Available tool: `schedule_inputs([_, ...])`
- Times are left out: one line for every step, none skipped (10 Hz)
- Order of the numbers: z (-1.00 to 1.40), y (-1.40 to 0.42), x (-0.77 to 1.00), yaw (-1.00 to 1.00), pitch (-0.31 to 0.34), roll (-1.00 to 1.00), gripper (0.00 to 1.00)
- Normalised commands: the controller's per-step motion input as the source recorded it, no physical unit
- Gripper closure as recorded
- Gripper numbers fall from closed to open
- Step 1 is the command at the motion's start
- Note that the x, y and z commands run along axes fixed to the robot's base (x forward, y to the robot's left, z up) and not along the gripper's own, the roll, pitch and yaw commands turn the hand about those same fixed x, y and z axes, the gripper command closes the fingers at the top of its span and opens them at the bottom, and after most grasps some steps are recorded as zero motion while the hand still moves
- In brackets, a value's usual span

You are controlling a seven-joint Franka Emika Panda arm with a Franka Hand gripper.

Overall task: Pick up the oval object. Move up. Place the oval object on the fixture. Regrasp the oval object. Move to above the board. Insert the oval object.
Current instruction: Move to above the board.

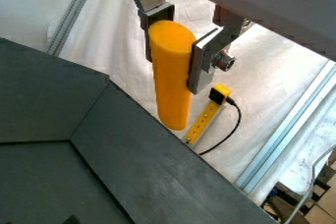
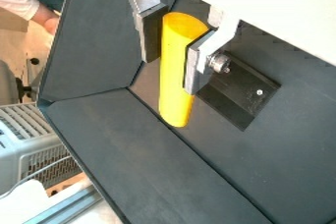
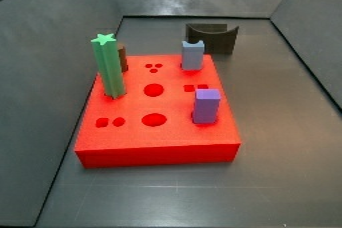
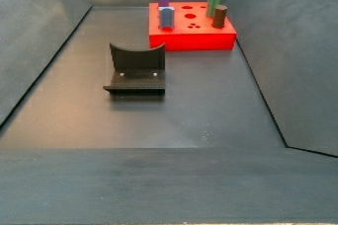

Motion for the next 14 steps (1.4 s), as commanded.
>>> schedule_inputs([0.08,-1.00,-0.63,-0.05,-0.003,-1.00,1.00])
schedule_inputs([0.08,-1.00,-0.63,-0.06,-0.006,-1.00,1.00])
schedule_inputs([0.09,-1.00,-0.67,-0.06,-0.026,-1.00,1.00])
schedule_inputs([0.07,-1.00,-0.68,-0.06,-0.031,-1.00,1.00])
schedule_inputs([0.08,-1.00,-0.69,-0.07,-0.032,-1.00,1.00])
schedule_inputs([0.08,-1.00,-0.72,-0.07,-0.030,-1.00,1.00])
schedule_inputs([0.08,-1.00,-0.75,-0.08,-0.029,-1.00,1.00])
schedule_inputs([0.07,-0.84,-0.66,-0.08,-0.031,-1.00,1.00])
schedule_inputs([0.04,-0.53,-0.46,-0.08,-0.033,-1.00,1.00])
schedule_inputs([0.01,-0.23,-0.24,-0.08,-0.026,-1.00,1.00])
schedule_inputs([0.01,-0.12,-0.15,-0.07,-0.025,-1.00,1.00])
schedule_inputs([0.01,-0.08,-0.12,-0.07,-0.027,-0.96,1.00])
schedule_inputs([0.00,-0.02,-0.08,-0.03,-0.030,-0.57,1.00])
schedule_inputs([0.00,-0.01,-0.06,-0.03,-0.032,-0.44,1.00])
